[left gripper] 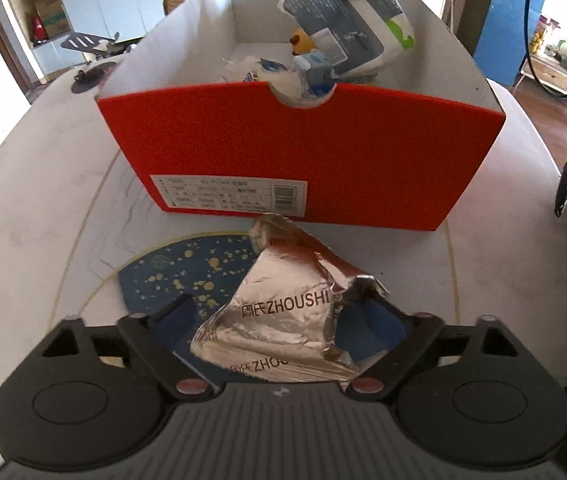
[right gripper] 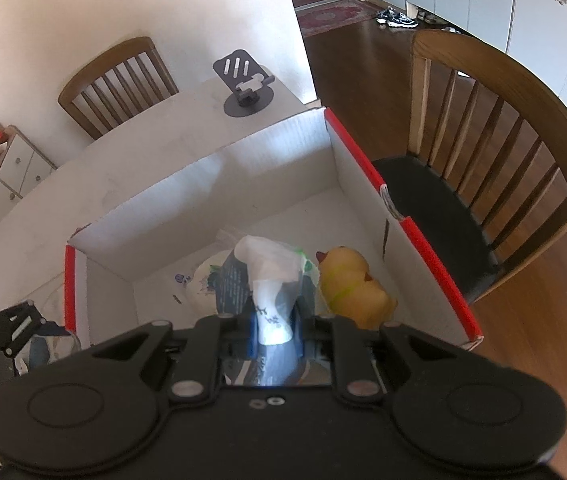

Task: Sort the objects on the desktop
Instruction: 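Lower the white bag into the shoebox with the right gripper while the left brings the foil bag over it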

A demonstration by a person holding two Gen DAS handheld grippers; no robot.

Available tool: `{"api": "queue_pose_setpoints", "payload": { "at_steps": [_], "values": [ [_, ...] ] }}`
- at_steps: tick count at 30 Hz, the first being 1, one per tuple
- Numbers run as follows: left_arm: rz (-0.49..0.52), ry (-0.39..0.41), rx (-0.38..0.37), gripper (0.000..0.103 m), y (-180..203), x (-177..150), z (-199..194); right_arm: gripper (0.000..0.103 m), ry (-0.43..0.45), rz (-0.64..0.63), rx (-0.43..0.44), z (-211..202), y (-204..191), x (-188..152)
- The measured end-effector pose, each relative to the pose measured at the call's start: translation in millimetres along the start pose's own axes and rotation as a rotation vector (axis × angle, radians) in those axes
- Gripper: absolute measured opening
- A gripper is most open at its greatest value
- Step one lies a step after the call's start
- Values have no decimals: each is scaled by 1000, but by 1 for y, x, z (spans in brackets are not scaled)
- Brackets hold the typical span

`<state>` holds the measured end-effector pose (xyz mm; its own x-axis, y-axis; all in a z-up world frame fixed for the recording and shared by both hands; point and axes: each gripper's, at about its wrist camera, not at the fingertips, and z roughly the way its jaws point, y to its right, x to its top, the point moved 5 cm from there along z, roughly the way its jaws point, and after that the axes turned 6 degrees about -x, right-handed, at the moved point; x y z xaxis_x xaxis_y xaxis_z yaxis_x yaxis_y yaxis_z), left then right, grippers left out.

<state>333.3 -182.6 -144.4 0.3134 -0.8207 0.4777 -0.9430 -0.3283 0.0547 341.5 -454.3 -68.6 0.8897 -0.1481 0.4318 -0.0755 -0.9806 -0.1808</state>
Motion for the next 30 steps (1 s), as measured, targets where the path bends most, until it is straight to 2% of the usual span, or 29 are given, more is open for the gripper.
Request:
{"api": "queue_pose_setpoints", "payload": {
  "at_steps": [1,3,12,21,30],
  "values": [
    [0,2,-7,83,1,0,1,16,-3,2,-2,1,0,0],
    [13,3,-4,64,3,-1,4,16,-8,4,-6,4,0,0],
    [-96,24,-10,49,1,-2,-1,16,-12,7,13,10,1,2],
    [-203,49,9,47,2,-4,-20,16,-2,3,33,7,3,2],
    [-201,83,48,47,13,7,-36,16,9,-8,61,1,2,1]
  ]
}}
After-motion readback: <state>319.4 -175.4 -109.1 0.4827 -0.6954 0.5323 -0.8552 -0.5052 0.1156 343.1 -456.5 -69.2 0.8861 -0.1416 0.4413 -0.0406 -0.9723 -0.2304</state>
